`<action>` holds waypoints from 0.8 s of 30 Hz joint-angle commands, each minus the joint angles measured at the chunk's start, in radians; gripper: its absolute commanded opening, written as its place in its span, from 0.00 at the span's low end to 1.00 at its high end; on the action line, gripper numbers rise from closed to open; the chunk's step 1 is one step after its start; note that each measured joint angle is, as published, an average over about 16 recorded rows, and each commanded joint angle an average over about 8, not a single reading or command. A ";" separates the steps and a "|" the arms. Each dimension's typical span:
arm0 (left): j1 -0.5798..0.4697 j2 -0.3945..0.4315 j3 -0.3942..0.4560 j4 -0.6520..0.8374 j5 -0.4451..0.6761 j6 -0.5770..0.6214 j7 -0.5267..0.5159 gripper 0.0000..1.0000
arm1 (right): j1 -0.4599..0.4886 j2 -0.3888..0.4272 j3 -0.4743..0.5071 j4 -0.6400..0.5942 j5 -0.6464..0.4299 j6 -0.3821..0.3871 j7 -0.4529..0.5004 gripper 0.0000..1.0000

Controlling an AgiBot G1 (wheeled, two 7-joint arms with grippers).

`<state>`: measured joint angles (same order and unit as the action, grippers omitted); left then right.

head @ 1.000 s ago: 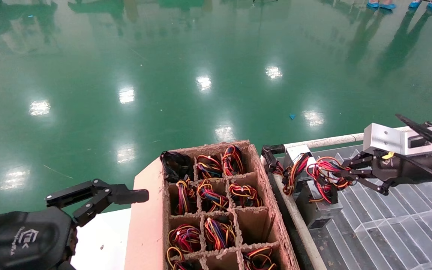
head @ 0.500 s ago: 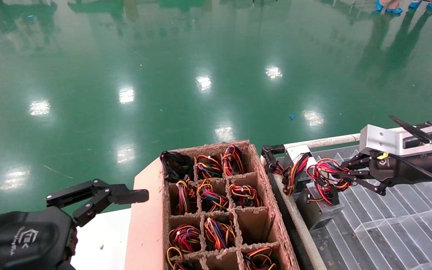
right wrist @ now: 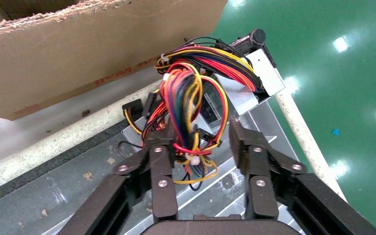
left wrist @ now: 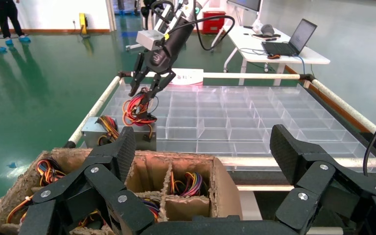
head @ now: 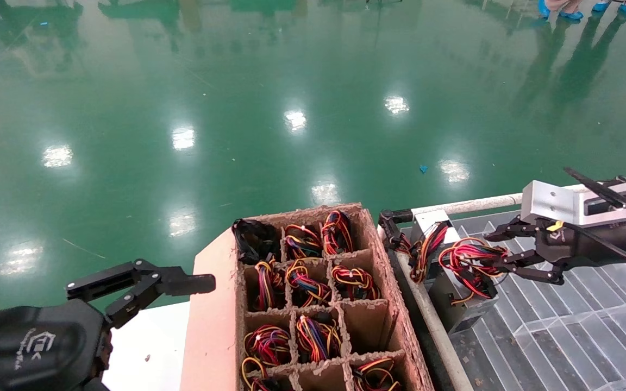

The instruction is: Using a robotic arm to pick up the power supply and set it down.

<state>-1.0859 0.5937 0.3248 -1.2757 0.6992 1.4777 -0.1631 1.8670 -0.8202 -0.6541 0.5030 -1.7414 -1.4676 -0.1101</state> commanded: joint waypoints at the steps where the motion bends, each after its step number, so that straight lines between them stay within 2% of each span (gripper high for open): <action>1: 0.000 0.000 0.000 0.000 0.000 0.000 0.000 1.00 | 0.000 0.000 0.000 0.001 0.000 0.000 0.000 1.00; 11: 0.000 0.000 0.000 0.000 0.000 0.000 0.000 1.00 | 0.024 0.000 0.016 0.008 0.034 -0.043 0.030 1.00; 24: 0.000 0.000 0.001 0.001 0.000 0.000 0.001 1.00 | 0.000 0.016 0.091 -0.082 0.181 -0.082 0.058 1.00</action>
<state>-1.0862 0.5935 0.3254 -1.2749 0.6988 1.4776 -0.1626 1.8554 -0.8020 -0.5626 0.4429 -1.5542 -1.5478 -0.0485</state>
